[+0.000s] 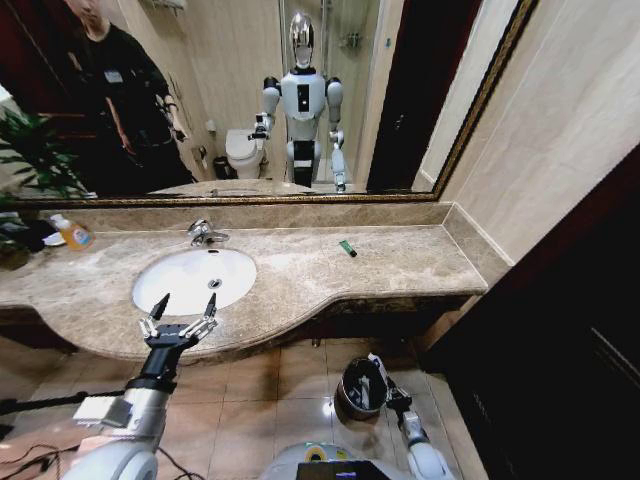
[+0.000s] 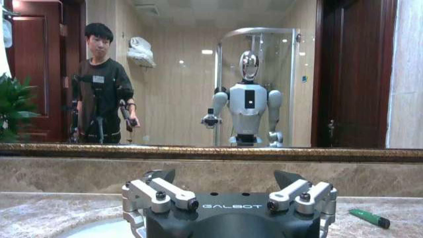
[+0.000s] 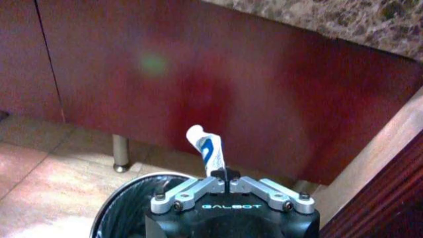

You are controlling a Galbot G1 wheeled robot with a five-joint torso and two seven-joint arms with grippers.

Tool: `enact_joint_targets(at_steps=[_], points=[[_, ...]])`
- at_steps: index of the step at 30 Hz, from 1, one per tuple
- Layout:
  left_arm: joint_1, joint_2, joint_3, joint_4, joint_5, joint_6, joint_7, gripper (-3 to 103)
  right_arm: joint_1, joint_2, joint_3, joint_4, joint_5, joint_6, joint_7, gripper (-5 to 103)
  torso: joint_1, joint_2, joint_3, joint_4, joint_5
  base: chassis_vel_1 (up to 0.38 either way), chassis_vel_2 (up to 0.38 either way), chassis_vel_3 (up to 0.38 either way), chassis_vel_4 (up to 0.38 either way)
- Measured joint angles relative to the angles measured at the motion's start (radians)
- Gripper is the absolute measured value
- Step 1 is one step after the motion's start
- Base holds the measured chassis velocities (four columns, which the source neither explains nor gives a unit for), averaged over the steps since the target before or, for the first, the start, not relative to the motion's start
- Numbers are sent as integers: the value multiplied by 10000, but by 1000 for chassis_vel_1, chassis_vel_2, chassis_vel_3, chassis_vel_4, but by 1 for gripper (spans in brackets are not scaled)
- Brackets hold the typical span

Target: Pick up the trash from the sink and place it in the trash bin.

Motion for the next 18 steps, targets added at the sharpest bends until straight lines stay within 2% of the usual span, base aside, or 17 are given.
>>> enact_joint_targets(at_steps=[15, 18], points=[[0, 0, 0, 0, 0, 0, 0, 100, 198, 259, -110, -460, -280, -20, 176, 0, 0, 0, 0, 0, 0, 0, 0, 0, 0], [0, 0, 0, 0, 0, 0, 0, 100, 157, 278, -117, -417, -329, -37, 245, 16, 0, 0, 0, 0, 0, 0, 0, 0, 0]])
